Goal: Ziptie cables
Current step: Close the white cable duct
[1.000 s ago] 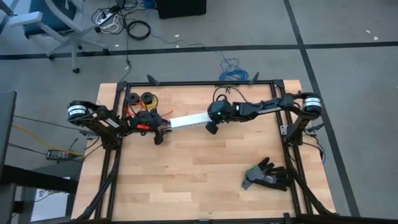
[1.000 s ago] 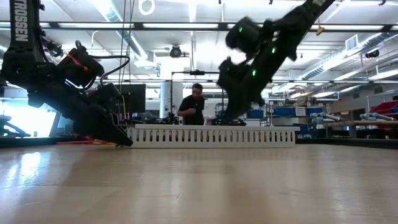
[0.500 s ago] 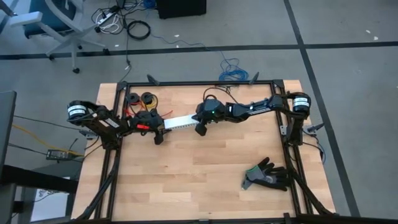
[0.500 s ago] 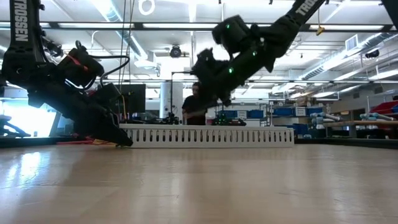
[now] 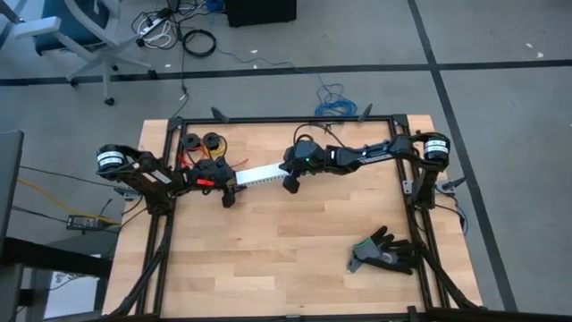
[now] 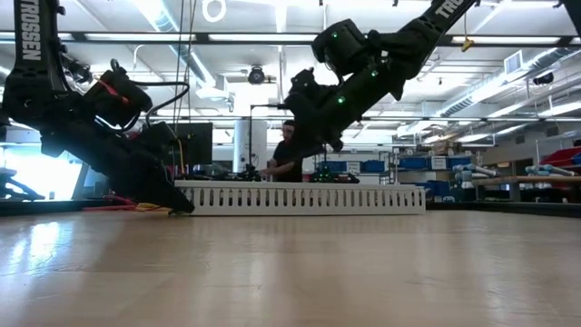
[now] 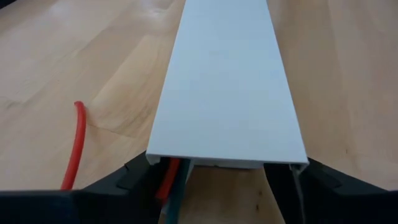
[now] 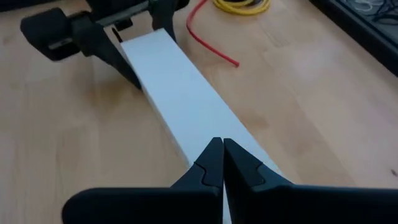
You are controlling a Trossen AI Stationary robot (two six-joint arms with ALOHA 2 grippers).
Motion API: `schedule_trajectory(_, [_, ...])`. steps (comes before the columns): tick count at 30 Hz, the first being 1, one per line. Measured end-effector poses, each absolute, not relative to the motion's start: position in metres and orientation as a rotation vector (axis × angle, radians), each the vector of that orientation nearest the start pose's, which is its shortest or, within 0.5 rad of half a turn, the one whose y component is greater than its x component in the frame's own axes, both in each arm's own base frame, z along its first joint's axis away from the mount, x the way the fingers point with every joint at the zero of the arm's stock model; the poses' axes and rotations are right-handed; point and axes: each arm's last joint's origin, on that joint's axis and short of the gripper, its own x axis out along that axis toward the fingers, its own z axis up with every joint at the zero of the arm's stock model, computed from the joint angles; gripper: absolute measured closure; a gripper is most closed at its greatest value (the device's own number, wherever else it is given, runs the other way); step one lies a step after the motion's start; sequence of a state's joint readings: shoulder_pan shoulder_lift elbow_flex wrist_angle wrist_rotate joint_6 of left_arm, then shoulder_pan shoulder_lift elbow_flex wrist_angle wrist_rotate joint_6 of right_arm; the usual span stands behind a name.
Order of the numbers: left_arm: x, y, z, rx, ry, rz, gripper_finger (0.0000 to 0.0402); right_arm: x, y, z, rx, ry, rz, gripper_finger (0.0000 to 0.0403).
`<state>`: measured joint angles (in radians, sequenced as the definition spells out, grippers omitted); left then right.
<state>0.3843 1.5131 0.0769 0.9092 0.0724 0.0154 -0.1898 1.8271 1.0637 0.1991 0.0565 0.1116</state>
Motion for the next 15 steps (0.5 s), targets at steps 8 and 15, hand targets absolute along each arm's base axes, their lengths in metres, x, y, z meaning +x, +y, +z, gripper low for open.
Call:
schedule_trajectory(8, [0.168,0.066,0.083,-0.121,0.526,0.308,0.0146,0.356,-0.075,0.200,0.108,0.682,-0.452,0.0403])
schedule_trajectory(15, [0.168,0.066,0.083,-0.126,0.527,0.310,0.0146,0.298,-0.076,0.218,0.180,0.952,-0.826,0.0403])
